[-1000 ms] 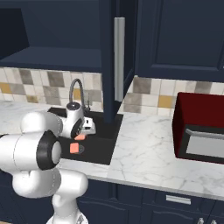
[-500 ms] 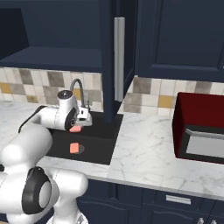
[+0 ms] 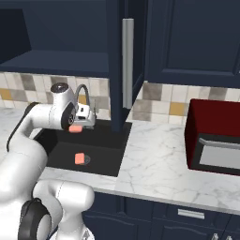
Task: Pick up the bar soap and bar soap from the sink, and place them back in the cabinet, and close the cabinet doors.
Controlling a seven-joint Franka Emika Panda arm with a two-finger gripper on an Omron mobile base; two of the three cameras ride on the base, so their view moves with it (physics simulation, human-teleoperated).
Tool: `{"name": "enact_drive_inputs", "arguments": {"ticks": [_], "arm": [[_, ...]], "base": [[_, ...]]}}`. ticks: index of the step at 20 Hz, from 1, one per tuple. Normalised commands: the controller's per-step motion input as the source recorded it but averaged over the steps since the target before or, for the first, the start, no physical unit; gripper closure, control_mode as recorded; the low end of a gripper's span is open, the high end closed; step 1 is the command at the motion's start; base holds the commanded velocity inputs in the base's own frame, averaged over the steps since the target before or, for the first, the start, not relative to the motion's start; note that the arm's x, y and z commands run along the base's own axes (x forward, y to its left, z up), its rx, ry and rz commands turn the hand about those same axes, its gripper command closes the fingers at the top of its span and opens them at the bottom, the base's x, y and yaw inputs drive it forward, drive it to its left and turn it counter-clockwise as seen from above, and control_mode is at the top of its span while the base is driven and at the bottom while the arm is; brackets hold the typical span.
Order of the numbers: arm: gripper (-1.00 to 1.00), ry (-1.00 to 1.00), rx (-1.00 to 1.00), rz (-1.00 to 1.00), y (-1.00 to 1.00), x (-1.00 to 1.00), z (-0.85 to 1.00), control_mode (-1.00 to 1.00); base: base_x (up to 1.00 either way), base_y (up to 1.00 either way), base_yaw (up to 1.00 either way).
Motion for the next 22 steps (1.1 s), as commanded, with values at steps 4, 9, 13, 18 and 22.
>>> {"name": "enact_drive_inputs", "arguments": {"ticks": [4, 9, 13, 18, 22], "arm": [[1.0, 0.0, 0.0, -0.03, -0.06, -0.11, 0.69, -1.0], [1.0, -0.02, 0.0, -0.03, -0.03, -0.08, 0.66, -1.0], [1.0, -0.04, 0.0, 0.0, -0.01, 0.0, 0.47, -1.0], [1.0, -0.09, 0.0, 0.0, -0.1, 0.0, 0.41, -1.0], [1.0, -0.16, 0.0, 0.0, -0.14, 0.0, 0.3, -1.0]], "base": [[0.0, 0.0, 0.0], [0.0, 0.0, 0.0], [0.0, 0.0, 0.0], [0.0, 0.0, 0.0], [0.0, 0.0, 0.0]]}}
